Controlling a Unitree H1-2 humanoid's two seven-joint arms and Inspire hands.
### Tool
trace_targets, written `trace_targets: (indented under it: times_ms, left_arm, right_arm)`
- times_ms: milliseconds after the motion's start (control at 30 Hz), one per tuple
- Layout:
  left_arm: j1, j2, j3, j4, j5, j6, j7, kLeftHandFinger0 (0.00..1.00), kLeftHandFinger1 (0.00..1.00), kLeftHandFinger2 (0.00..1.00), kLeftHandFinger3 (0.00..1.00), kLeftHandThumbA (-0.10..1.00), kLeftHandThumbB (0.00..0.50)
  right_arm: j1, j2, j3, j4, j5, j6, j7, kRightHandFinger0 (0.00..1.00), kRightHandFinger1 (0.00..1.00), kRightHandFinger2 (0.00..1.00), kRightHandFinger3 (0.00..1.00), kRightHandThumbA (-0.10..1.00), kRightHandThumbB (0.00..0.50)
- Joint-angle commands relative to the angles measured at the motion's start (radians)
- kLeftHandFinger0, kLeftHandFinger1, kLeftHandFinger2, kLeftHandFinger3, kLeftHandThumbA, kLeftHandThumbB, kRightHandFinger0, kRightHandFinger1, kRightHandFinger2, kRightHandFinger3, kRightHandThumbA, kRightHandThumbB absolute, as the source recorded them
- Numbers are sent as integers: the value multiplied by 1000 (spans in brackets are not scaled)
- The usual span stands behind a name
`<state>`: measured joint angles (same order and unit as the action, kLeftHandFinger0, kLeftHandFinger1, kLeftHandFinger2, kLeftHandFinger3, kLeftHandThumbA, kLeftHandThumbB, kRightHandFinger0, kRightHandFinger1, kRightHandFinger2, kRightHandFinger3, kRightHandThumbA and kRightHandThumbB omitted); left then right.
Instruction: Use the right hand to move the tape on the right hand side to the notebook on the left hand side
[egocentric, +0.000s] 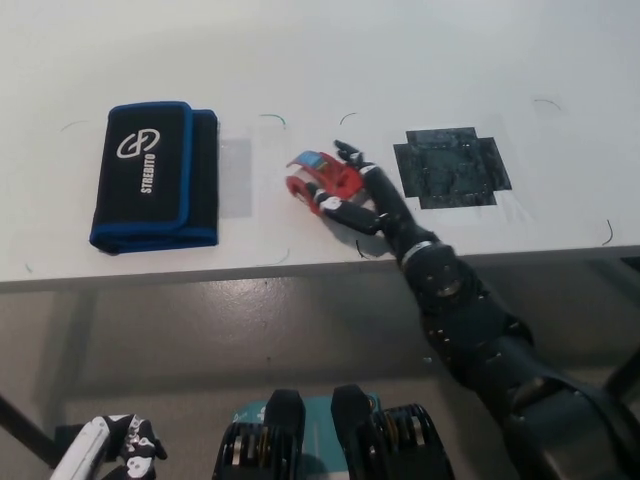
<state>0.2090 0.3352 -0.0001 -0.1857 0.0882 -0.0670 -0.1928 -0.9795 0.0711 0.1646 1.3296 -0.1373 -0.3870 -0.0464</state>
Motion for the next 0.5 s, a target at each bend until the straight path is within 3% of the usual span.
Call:
trace_targets:
  times_ms: [0, 133, 233, 333, 400, 467]
  left_arm:
    - [-5, 19, 5, -46, 2, 6, -9, 289, 225, 249, 407, 345, 27]
    - [-4, 19, 5, -46, -2, 3, -10, 288, 225, 250, 404, 339, 21]
    - [-3, 19, 6, -50, -5, 14, -11, 305, 235, 258, 406, 343, 28]
    - [-3, 20, 6, -51, -6, 16, -12, 307, 235, 258, 409, 345, 30]
    - [-4, 21, 5, -50, -1, 10, -11, 301, 232, 257, 409, 344, 23]
    - [-3, 20, 6, -51, -4, 14, -11, 301, 233, 257, 407, 339, 24]
  right_arm:
    - [-40, 55, 13, 16, -5, -2, 70, 1000, 1000, 1000, 1000, 722, 430]
    - [-40, 61, 7, 16, 2, -4, 75, 1000, 1000, 1000, 1000, 738, 449]
    - [-40, 63, 21, 13, -14, -7, 62, 1000, 1000, 1000, 1000, 750, 391]
    - [-40, 64, 20, 10, -13, -7, 63, 1000, 1000, 1000, 1000, 744, 379]
    - [-40, 62, 23, 8, -16, -18, 62, 1000, 1000, 1000, 1000, 760, 408]
    - [-41, 59, 25, 7, -17, -17, 63, 1000, 1000, 1000, 1000, 760, 406]
